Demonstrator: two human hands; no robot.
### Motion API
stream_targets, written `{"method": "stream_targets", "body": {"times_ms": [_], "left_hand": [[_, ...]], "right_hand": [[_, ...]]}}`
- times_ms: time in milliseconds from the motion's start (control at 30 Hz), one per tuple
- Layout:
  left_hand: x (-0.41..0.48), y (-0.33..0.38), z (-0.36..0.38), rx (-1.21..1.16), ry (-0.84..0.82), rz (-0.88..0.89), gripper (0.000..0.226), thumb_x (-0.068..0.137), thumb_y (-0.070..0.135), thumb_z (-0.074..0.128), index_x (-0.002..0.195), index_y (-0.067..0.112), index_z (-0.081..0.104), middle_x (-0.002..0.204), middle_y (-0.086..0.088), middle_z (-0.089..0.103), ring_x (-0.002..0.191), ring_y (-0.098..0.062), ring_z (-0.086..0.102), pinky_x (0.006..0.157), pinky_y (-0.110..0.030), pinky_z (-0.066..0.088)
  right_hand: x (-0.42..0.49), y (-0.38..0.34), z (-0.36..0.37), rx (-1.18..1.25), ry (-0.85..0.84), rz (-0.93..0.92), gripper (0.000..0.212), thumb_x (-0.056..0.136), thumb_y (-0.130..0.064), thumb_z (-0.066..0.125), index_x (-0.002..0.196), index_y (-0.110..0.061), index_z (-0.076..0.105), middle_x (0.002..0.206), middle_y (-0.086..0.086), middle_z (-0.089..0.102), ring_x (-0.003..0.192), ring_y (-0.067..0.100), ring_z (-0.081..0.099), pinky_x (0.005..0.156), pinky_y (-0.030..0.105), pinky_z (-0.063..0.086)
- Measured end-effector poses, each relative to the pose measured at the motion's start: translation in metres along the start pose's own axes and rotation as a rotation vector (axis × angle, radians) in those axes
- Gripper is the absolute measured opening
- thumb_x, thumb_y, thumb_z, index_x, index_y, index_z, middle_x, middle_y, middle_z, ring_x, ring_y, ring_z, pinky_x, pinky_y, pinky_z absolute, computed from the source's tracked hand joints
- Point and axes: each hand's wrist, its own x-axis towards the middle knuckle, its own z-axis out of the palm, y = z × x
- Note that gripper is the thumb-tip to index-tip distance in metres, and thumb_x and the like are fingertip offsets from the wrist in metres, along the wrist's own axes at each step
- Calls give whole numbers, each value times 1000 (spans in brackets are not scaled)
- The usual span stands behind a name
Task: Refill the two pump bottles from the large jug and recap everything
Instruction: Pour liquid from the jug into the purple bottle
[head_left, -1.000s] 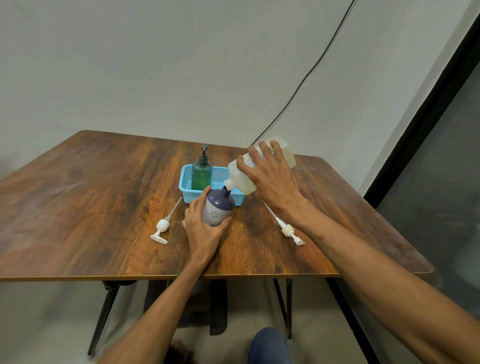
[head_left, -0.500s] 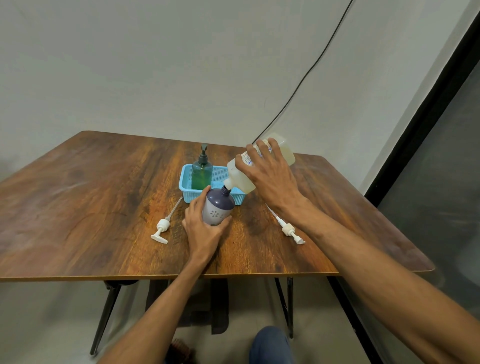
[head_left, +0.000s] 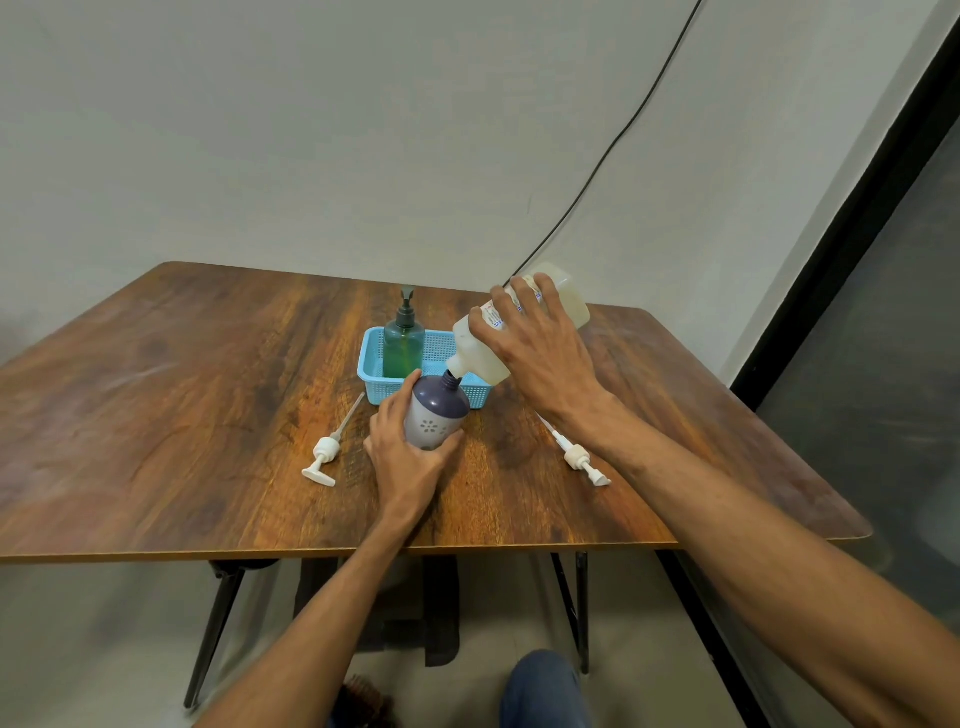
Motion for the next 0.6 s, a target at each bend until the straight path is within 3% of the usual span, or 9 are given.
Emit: {"method": "stream_targets", "body": {"times_ms": [167,600], "left_hand": [[0,0,0,8,-2,-2,92,69,46,86,149,30,43,145,2,54,129,-15,50,106,-58,45],[-2,3,-1,13,-5,-6,91,70,43,86,149,31,43,143,2,54,126,-15,51,104,-58,46]], "right_hand": [[0,0,2,-2,-10,-3,65,74,-19,83,131,-19,53,131,19,57,122,40,52,108,57,35],[-8,-2,14,144,8,76,63,74,-10,80,131,-15,52,129,19,58,119,41,53,105,58,37]]}}
